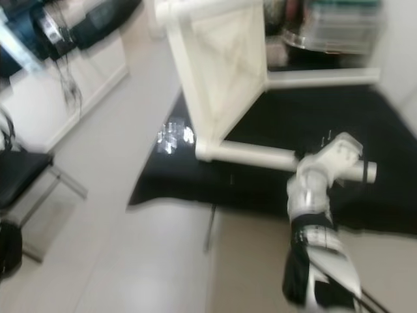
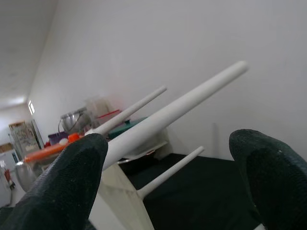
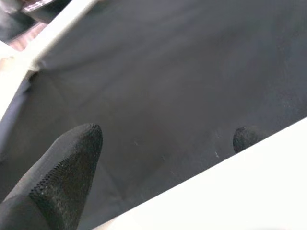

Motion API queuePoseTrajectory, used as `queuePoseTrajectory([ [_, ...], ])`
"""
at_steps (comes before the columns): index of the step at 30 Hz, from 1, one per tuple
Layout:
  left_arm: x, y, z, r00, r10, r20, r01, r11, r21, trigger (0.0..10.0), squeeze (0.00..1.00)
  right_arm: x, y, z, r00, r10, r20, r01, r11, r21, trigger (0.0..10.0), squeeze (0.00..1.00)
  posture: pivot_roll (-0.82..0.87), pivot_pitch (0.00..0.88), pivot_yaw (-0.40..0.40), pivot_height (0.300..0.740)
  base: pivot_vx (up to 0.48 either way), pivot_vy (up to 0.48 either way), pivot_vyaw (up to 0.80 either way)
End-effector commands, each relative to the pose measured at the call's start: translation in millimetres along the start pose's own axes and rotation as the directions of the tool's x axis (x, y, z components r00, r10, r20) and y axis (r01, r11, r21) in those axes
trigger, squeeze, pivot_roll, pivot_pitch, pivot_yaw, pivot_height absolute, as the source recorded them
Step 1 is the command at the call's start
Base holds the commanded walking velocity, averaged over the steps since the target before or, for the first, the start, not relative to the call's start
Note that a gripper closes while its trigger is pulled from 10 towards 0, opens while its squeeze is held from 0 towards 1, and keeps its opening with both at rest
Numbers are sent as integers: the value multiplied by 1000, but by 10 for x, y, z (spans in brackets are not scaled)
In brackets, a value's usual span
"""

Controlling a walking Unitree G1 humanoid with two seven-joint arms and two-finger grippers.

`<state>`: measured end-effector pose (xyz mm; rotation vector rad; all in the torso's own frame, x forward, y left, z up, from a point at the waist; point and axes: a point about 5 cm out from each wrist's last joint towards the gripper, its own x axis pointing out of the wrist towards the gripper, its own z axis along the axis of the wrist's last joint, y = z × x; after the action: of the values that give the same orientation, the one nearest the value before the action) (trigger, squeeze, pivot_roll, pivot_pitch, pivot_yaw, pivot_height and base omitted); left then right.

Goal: Building children table

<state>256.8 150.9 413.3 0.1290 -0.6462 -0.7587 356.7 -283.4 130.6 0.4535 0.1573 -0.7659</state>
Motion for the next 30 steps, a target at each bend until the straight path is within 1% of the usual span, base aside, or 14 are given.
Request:
queuePoseTrajectory([
  [1, 11, -2, 56, 1000, 1, 5, -1, 1000, 25, 10000, 0, -176, -767, -967, 900, -305, -313, 184, 914, -361, 10000, 0, 90, 220, 9, 740, 0, 0, 0],
  [4, 10, 5, 68, 1000, 6, 7, -6, 999, 32, 10000, 0, -181, -764, -976, 894, -308, -327, 194, 921, -337, 10000, 0, 90, 220, 9, 740, 0, 0, 0],
  [6, 2, 31, 104, 1000, 12, 7, -13, 999, 53, 10000, 0, -191, -740, -998, 875, -303, -377, 242, 949, -201, 10000, 0, 91, 223, 7, 740, 0, 0, 0],
  [10, -15, 71, 152, 1000, 26, 3, -26, 996, 82, 10000, 0, -192, -689, -1009, 861, -259, -437, 298, 955, 20, 10000, 0, 94, 230, 9, 740, 0, 0, 0],
  [12, -18, 78, 169, 1000, 28, 4, -28, 996, 86, 10000, 0, -179, -669, -987, 870, -233, -435, 293, 953, 74, 10000, 0, 94, 234, 10, 740, 0, 0, 0],
  [13, -18, 78, 169, 1000, 28, 4, -28, 996, 86, 10000, 0, -179, -669, -987, 870, -233, -435, 293, 953, 74, 10000, 0, 94, 234, 10, 740, 0, 0, 0],
  [18, -23, 84, 201, 1000, 28, 5, -28, 995, 93, 10000, 0, -111, -469, -819, 929, -97, -357, 155, 978, 138, 10000, 0, 91, 242, 12, 740, 0, 0, 0],
  [21, -23, 87, 204, 1000, 25, 4, -25, 996, 90, 10000, 0, -74, -378, -704, 953, -41, -300, 96, 980, 172, 10000, 0, 88, 245, 13, 740, 0, 0, 0],
  [22, -23, 87, 204, 1000, 25, 4, -25, 996, 90, 10000, 0, -74, -378, -704, 953, -41, -300, 96, 980, 172, 10000, 0, 88, 245, 13, 740, 0, 0, 0],
  [24, -19, 91, 204, 1000, 20, 3, -20, 996, 83, 10000, 0, -47, -249, -580, 967, 40, -251, 27, 966, 258, 10000, 0, 85, 247, 17, 740, 0, 0, 0],
  [26, -17, 91, 197, 1000, 15, 2, -15, 997, 77, 10000, 0, -41, -107, -470, 972, 123, -200, -58, 951, 303, 10000, 0, 82, 248, 17, 740, 0, 0, 0],
  [27, -16, 90, 193, 1000, 13, 1, -13, 997, 74, 10000, 0, -43, -50, -430, 971, 157, -181, -95, 946, 311, 10000, 0, 82, 248, 17, 740, 0, 0, 0],
  [28, -9, 87, 182, 1000, 10, 2, -10, 998, 67, 10000, 0, -44, 52, -307, 969, 219, -114, -178, 941, 289, 10000, 0, 81, 246, 18, 740, 0, 0, 0],
  [30, -7, 86, 178, 1000, 9, 3, -9, 998, 64, 10000, 0, -43, 67, -273, 969, 228, -94, -196, 944, 267, 10000, 0, 81, 246, 18, 740, 0, 0, 0],
])
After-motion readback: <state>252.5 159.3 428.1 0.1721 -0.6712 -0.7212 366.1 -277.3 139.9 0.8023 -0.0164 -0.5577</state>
